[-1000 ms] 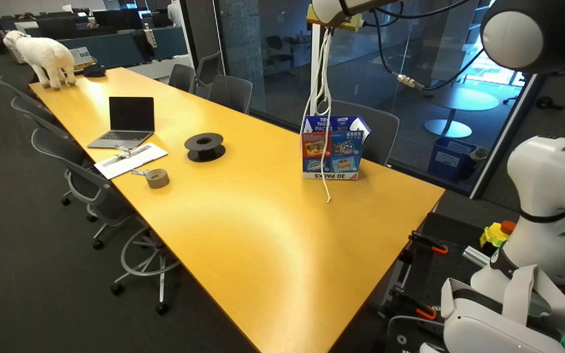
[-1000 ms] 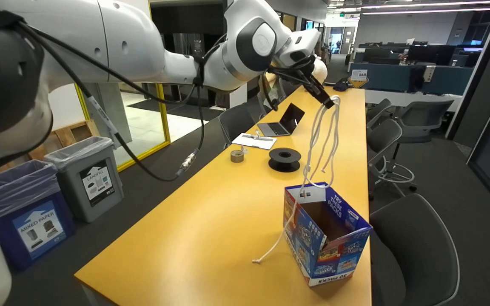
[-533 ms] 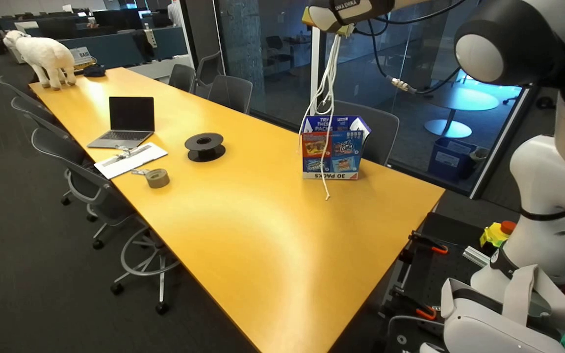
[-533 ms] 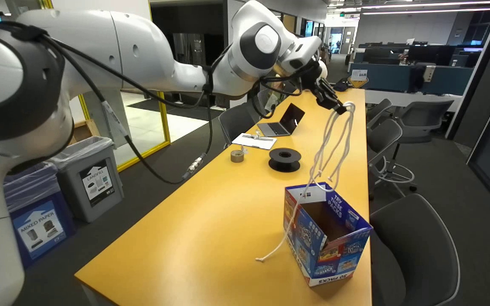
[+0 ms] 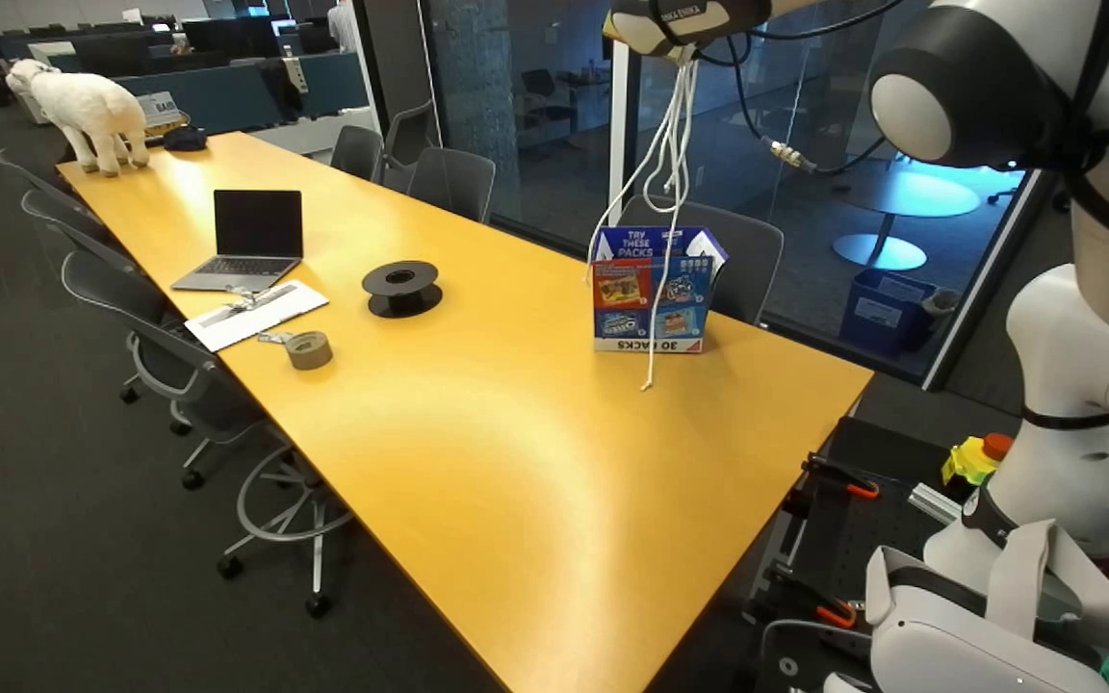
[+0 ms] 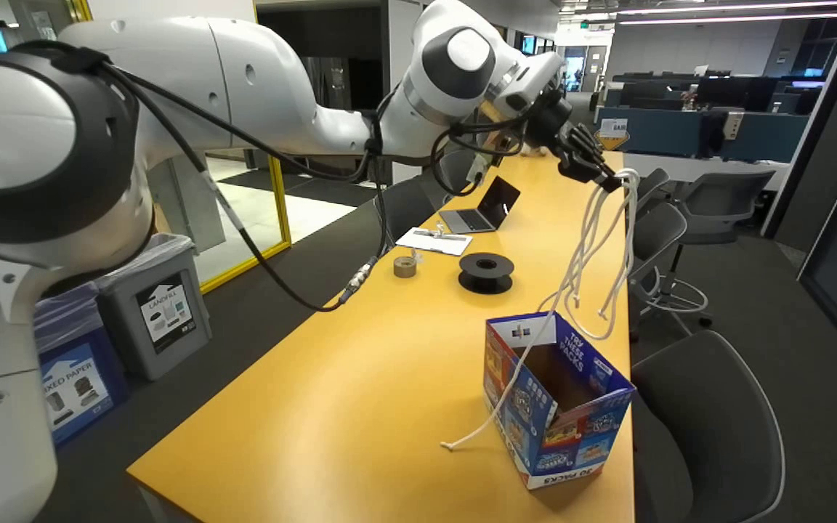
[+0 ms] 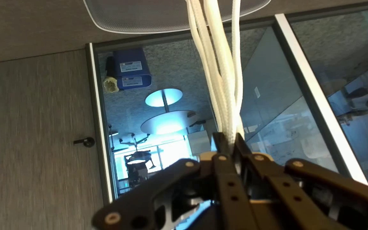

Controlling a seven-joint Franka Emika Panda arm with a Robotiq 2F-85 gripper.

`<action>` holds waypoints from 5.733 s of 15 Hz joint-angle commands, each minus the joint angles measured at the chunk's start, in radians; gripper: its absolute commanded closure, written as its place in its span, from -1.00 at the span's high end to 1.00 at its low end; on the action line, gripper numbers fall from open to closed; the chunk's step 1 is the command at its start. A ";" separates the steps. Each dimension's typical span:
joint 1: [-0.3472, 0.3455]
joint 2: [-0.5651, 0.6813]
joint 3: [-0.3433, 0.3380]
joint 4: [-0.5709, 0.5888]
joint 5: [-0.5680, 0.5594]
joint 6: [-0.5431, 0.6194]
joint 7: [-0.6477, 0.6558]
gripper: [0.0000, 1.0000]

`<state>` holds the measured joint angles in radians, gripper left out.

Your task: Put the ropes in the carton box

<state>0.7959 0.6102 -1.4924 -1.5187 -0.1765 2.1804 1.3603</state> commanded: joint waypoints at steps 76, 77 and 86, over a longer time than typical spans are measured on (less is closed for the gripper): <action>-0.388 -0.223 0.658 -0.082 -0.216 -0.261 0.253 -0.93; -0.424 -0.239 0.697 -0.090 -0.227 -0.253 0.275 -0.93; -0.816 -0.285 1.066 -0.104 -0.128 -0.167 0.218 -0.93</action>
<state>0.0910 0.3638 -0.5344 -1.5841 -0.3470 1.9428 1.6115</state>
